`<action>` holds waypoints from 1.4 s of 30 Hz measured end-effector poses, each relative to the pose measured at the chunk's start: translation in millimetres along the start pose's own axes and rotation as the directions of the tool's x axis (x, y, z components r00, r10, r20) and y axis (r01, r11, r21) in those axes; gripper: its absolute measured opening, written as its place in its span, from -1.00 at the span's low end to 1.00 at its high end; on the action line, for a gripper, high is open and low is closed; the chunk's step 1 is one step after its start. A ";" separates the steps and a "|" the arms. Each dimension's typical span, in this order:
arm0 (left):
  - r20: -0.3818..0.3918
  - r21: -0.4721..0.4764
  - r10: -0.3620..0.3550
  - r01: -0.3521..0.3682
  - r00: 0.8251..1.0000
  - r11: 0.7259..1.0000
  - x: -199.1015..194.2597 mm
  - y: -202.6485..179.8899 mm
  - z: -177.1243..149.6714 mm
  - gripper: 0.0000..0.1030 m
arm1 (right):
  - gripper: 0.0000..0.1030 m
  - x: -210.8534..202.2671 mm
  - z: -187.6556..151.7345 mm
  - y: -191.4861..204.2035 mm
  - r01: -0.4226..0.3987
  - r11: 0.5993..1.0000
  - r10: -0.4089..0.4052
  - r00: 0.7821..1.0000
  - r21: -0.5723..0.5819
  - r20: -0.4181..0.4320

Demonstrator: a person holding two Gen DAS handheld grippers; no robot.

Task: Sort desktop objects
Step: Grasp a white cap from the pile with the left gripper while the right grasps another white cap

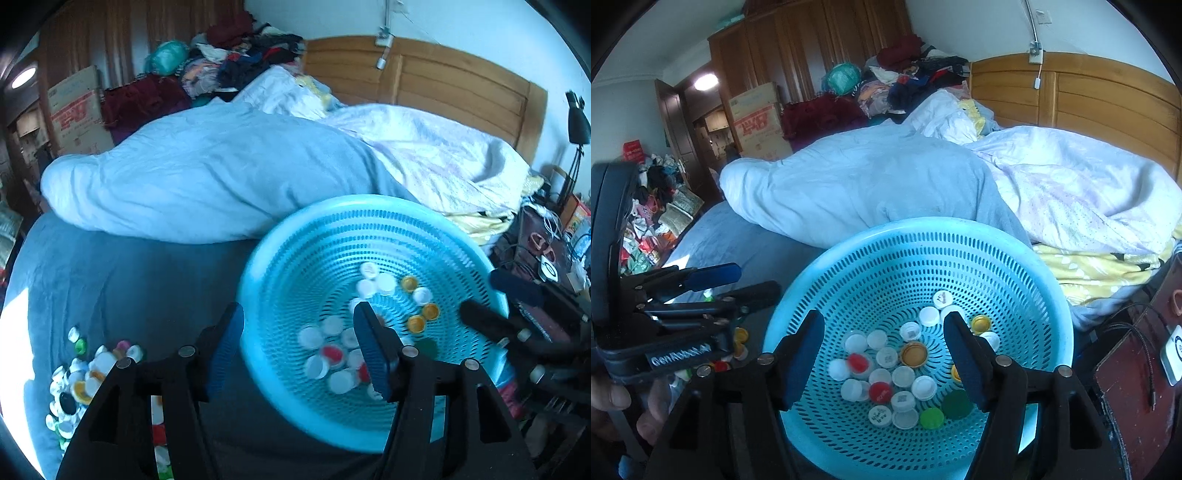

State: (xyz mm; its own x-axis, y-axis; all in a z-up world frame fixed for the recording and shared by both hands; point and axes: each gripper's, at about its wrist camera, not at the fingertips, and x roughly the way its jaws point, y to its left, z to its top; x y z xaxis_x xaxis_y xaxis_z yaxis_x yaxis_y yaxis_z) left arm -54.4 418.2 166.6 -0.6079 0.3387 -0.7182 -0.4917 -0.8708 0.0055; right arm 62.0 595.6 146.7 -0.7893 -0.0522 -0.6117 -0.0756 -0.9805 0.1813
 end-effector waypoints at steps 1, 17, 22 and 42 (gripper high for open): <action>0.012 -0.019 0.017 -0.017 1.000 1.000 -4.2 16.0 -9.2 0.08 | 0.40 0.3 -1.8 3.4 -0.006 1.000 0.006 1.000 -0.007 0.002; -0.307 -0.517 0.341 -0.456 0.889 0.724 -56.0 314.5 -305.2 0.05 | 0.40 57.8 -52.0 82.8 -0.150 0.981 0.124 0.973 -0.122 -0.196; -0.306 -0.514 0.330 -0.447 0.893 0.732 -44.1 323.9 -314.4 0.05 | 0.40 66.4 -55.5 105.0 -0.166 0.974 0.129 0.967 -0.155 -0.221; -0.202 -0.527 0.342 -0.396 0.918 0.752 -58.9 338.3 -308.8 -0.49 | 0.24 96.0 -95.1 270.1 -0.426 0.839 0.283 0.873 -0.339 -0.397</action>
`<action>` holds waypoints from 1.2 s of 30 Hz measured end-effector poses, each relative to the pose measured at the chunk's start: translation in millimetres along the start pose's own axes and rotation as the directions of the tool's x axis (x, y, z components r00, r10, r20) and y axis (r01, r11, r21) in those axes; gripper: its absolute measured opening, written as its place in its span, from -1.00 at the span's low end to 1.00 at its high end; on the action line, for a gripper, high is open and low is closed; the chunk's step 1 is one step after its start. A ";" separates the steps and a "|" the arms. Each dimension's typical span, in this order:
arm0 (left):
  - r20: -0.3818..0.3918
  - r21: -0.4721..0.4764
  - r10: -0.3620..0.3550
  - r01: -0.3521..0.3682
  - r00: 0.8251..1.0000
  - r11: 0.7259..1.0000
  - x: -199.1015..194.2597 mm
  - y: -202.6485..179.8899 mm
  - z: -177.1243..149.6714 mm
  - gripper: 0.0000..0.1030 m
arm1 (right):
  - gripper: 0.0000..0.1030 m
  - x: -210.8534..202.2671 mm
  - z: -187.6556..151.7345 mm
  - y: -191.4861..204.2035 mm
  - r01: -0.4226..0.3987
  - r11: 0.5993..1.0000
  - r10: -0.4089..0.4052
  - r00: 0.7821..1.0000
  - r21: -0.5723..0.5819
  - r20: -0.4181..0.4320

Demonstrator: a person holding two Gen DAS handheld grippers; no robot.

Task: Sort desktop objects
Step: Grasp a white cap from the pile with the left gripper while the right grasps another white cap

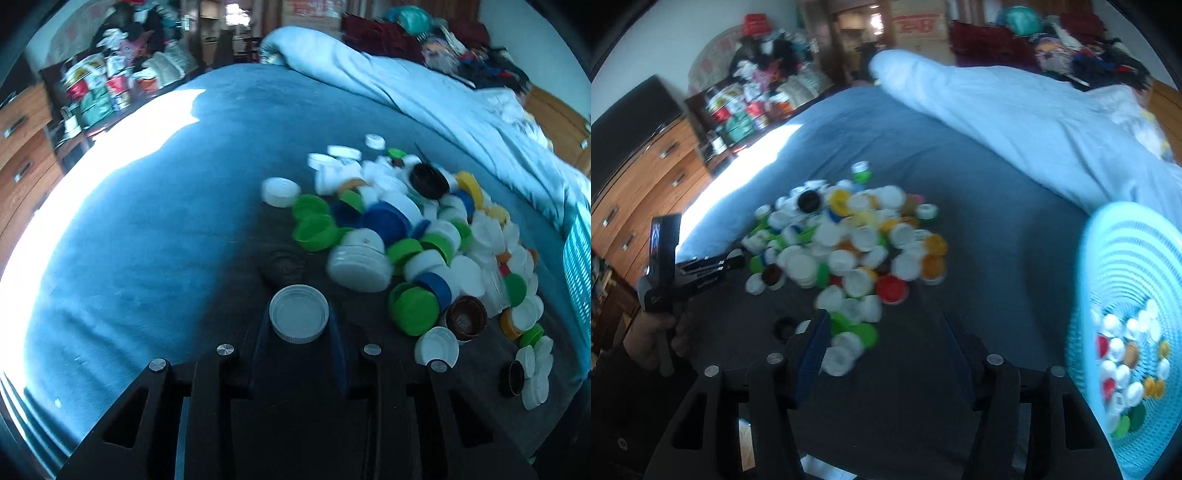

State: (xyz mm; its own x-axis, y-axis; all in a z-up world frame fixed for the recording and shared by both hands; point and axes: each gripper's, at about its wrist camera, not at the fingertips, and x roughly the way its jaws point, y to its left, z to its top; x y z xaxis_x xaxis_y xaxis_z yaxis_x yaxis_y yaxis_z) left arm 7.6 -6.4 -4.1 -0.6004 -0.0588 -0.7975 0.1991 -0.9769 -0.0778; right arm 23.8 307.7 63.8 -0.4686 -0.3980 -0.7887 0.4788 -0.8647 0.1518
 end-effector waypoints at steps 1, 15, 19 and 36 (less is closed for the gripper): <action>0.011 -0.019 0.000 0.000 1.000 1.000 -5.3 4.8 0.0 -0.49 | 0.23 7.7 1.3 9.1 -0.030 1.000 0.030 0.999 -0.005 -0.011; 0.027 -0.229 0.036 -0.029 0.999 0.973 -5.1 60.9 -1.9 -0.49 | -0.04 140.6 21.7 132.1 -0.267 0.959 0.241 0.945 -0.095 -0.220; 0.025 -0.242 0.011 -0.004 1.000 0.970 -2.7 63.5 -1.2 -0.49 | -0.09 157.5 17.7 130.8 -0.233 0.969 0.206 0.946 -0.083 -0.248; 0.023 -0.213 -0.007 0.012 1.000 0.977 -4.9 58.5 -0.5 -0.49 | -0.37 146.3 30.7 137.3 -0.220 0.968 0.197 0.964 -0.120 -0.178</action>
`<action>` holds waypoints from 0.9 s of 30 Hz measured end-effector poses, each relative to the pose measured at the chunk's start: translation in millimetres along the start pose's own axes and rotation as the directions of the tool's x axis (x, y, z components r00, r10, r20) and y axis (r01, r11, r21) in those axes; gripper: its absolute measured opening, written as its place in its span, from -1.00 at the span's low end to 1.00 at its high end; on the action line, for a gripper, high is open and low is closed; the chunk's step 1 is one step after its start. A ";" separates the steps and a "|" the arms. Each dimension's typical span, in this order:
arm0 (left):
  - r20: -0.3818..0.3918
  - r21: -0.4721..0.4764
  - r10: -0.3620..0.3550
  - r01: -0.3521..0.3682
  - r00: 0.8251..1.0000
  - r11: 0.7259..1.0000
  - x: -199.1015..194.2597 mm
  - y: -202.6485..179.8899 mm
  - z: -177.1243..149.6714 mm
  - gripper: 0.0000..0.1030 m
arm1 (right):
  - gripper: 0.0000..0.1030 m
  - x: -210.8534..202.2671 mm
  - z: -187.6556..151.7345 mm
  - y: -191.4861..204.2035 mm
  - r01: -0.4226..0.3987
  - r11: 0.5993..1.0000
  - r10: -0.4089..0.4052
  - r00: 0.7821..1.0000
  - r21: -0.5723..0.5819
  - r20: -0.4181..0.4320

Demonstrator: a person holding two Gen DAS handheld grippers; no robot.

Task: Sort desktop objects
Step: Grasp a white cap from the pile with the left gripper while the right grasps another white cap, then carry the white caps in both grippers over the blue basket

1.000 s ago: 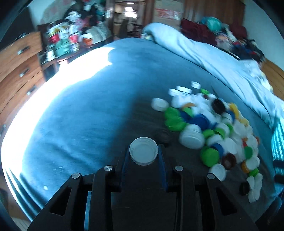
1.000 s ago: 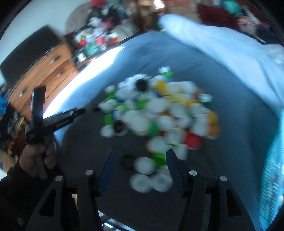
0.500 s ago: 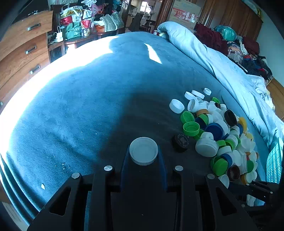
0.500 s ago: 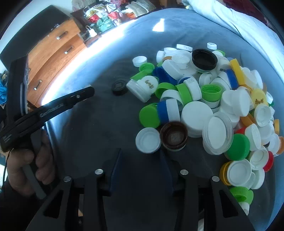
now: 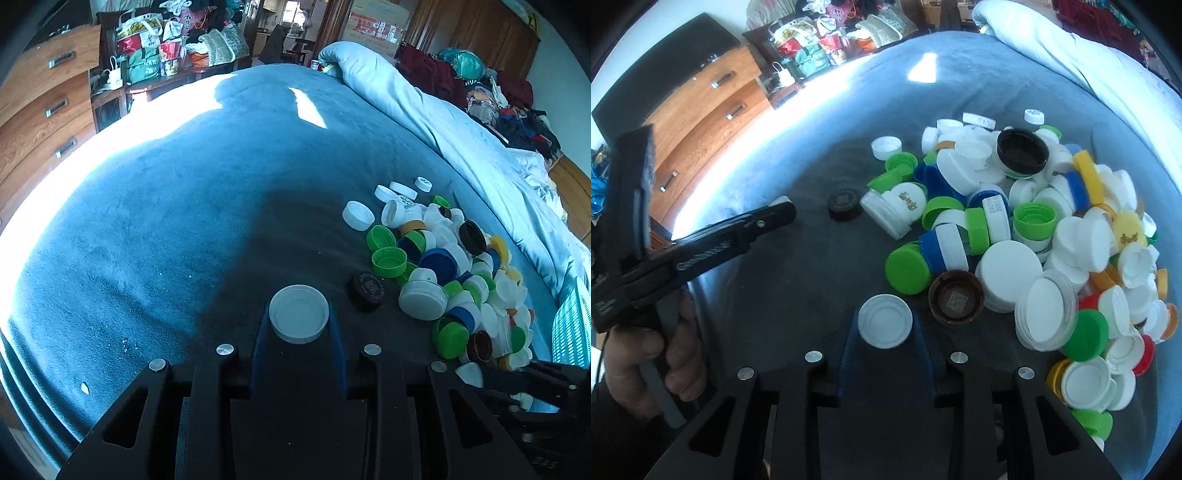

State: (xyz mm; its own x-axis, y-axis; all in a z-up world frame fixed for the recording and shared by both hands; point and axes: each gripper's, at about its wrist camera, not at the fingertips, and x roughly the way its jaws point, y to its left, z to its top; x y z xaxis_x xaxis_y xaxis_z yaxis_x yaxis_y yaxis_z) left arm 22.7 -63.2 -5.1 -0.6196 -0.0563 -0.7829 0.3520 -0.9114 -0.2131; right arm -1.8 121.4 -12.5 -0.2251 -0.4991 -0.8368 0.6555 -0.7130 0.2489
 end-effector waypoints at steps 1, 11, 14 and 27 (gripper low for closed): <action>0.003 0.005 0.000 0.000 1.000 1.000 -2.1 -1.7 -0.3 -0.49 | -0.37 -7.1 -1.1 0.8 0.005 1.000 -0.005 1.000 -0.007 0.013; 0.082 0.110 -0.072 0.063 0.994 0.992 -58.7 -60.8 8.4 -0.49 | -0.36 -111.2 -6.4 -15.3 0.107 0.994 -0.108 0.975 0.015 0.196; 0.104 0.162 -0.113 0.095 0.988 0.982 -81.0 -89.7 13.4 -0.49 | -0.36 -139.7 -9.5 -25.6 0.135 0.990 -0.143 0.961 0.049 0.236; 0.097 0.327 -0.213 0.171 0.972 0.930 -123.5 -197.8 16.1 -0.49 | -0.36 -229.8 -46.8 -80.1 0.216 0.959 -0.267 0.908 0.183 0.324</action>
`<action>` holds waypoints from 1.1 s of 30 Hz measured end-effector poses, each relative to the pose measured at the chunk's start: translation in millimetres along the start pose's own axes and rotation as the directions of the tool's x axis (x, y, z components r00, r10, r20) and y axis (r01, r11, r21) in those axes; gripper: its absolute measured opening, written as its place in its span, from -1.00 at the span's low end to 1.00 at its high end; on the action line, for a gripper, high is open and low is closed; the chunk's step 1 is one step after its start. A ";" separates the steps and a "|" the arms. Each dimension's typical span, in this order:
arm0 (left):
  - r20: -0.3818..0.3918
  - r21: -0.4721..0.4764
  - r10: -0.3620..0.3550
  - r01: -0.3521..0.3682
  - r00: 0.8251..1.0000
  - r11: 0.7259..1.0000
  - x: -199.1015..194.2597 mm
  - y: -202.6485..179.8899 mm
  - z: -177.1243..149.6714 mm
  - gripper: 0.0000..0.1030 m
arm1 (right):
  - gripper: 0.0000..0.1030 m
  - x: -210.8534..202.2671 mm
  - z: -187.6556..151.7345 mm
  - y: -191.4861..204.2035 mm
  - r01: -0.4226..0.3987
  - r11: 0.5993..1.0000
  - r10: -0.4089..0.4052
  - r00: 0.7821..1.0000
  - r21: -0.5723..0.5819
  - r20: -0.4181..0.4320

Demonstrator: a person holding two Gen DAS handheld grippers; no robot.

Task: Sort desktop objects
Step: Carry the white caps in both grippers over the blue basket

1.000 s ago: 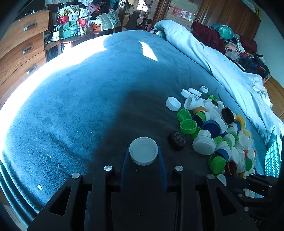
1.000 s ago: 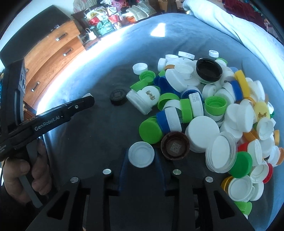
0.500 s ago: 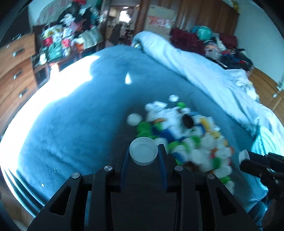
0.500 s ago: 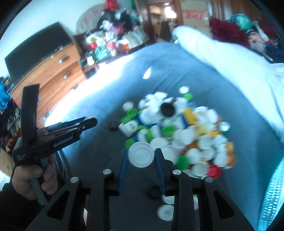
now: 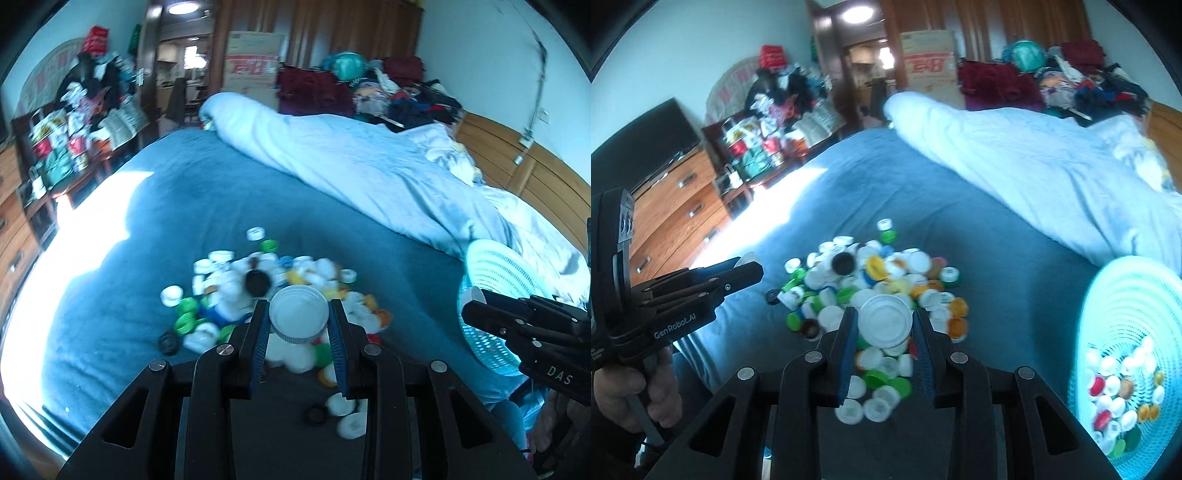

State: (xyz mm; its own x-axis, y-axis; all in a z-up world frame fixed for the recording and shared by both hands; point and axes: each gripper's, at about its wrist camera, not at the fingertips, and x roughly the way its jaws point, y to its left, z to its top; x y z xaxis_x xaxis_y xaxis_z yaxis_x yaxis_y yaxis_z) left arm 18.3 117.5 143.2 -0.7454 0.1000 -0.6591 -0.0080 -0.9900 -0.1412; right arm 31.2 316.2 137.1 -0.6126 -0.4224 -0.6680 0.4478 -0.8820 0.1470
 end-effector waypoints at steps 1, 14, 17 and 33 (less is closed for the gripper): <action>0.004 0.020 -0.007 0.007 1.000 1.000 -0.4 -10.4 4.2 -0.49 | -0.36 -5.3 -0.1 -5.1 0.013 1.000 -0.013 1.000 0.003 0.007; 0.016 0.178 -0.138 0.133 0.990 0.975 5.1 -126.9 41.2 -0.49 | -0.36 -76.5 -6.2 -105.7 0.157 0.976 -0.168 0.983 0.153 0.069; 0.002 0.205 -0.166 0.162 0.986 0.965 9.6 -151.3 46.6 -0.49 | -0.36 -91.0 -8.6 -125.9 0.187 0.966 -0.203 0.976 0.179 0.079; -0.073 0.365 -0.292 0.298 0.954 0.882 21.0 -281.2 64.5 -0.49 | -0.36 -134.1 -27.5 -180.6 0.274 0.924 -0.308 0.947 0.267 0.094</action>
State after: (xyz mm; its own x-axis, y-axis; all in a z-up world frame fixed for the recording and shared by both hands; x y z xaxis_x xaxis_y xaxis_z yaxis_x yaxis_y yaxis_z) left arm -38.2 391.6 216.7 -0.6600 0.3914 -0.6412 -0.4724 -0.8799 -0.0508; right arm 50.4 537.9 180.1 -0.7791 -0.1478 -0.6092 0.0716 -0.9864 0.1477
